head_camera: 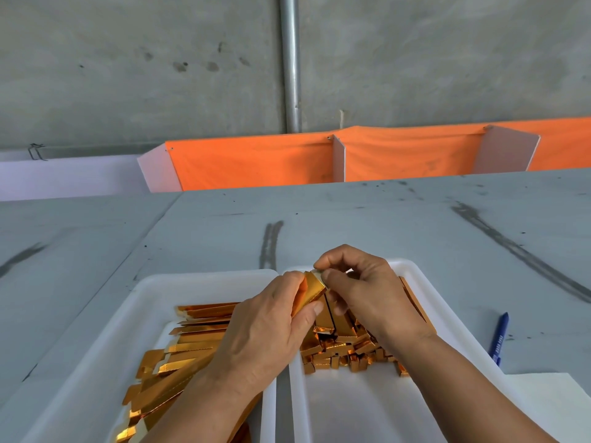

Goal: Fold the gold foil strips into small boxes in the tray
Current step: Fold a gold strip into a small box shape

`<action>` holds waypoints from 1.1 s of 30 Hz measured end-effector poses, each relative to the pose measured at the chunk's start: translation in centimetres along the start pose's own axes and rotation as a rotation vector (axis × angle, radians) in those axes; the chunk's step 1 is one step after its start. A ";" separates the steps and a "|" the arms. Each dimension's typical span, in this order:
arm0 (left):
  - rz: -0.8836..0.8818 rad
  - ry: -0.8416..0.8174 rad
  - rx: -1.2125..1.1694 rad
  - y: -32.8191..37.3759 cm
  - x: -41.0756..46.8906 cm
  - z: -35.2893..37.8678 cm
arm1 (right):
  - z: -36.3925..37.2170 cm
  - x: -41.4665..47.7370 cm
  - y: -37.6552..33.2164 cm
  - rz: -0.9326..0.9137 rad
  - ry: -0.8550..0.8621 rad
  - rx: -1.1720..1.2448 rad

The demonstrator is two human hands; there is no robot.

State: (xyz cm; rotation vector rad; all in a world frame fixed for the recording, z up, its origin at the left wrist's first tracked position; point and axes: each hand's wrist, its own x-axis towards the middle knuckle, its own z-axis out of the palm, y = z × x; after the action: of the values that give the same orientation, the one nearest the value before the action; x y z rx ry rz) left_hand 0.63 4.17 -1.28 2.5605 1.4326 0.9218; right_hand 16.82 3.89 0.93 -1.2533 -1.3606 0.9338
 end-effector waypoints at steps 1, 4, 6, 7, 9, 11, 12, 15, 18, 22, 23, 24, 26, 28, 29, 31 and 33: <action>0.001 0.000 0.000 0.0 0.0 0.0 | 0.0 0.0 0.0 -0.003 0.005 -0.011; -0.001 0.001 0.006 0.0 0.0 0.1 | 0.1 -0.1 -0.1 0.002 0.015 -0.056; -0.005 0.018 0.021 0.0 0.1 0.1 | 0.1 -0.1 0.0 0.022 0.011 -0.063; -0.008 0.026 0.026 -0.1 0.1 0.1 | 0.1 -0.2 0.0 0.035 0.008 -0.057; -0.012 0.038 0.024 -0.1 0.1 0.1 | 0.2 -0.2 0.0 0.061 -0.002 -0.027; -0.012 0.046 0.021 -0.1 0.1 0.0 | 0.3 -0.2 -0.1 0.083 -0.014 0.015; -0.013 0.050 0.020 -0.1 0.1 0.0 | 0.3 -0.2 -0.1 0.086 -0.019 0.030; -0.035 0.079 0.013 -0.1 0.2 0.1 | 0.5 -0.4 -0.1 0.069 -0.047 0.018; -0.058 0.101 0.019 -0.1 0.3 0.1 | 0.9 -0.6 0.1 0.021 -0.042 -0.037; -0.052 0.098 0.111 -0.1 0.3 0.0 | 1.2 -0.6 0.1 0.059 -0.054 0.064; -0.048 0.098 0.125 -0.1 0.3 0.0 | 1.2 -0.6 0.1 0.077 -0.062 0.095; -0.046 0.098 0.128 -0.1 0.3 0.0 | 1.1 -0.6 0.1 0.091 -0.066 0.111; -0.045 0.096 0.117 0.0 0.3 0.0 | 1.1 -0.6 0.1 0.106 -0.077 0.113; -0.045 0.093 0.108 0.0 0.2 0.0 | 1.1 -0.7 0.2 0.102 -0.094 0.092; -0.045 0.092 0.096 0.0 0.2 0.0 | 1.1 -0.6 0.1 0.098 -0.100 0.077; -0.045 0.096 0.055 -0.1 0.2 0.0 | 1.0 -0.6 0.1 0.083 -0.079 0.072; -0.046 0.107 0.013 -0.1 0.2 0.0 | 0.9 -0.3 0.1 0.070 -0.017 0.124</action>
State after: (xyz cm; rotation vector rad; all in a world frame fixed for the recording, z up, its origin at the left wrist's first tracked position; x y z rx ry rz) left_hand 0.61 4.43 -1.24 2.5103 1.5226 1.0611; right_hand 15.97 3.69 0.61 -1.2071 -1.2592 1.0636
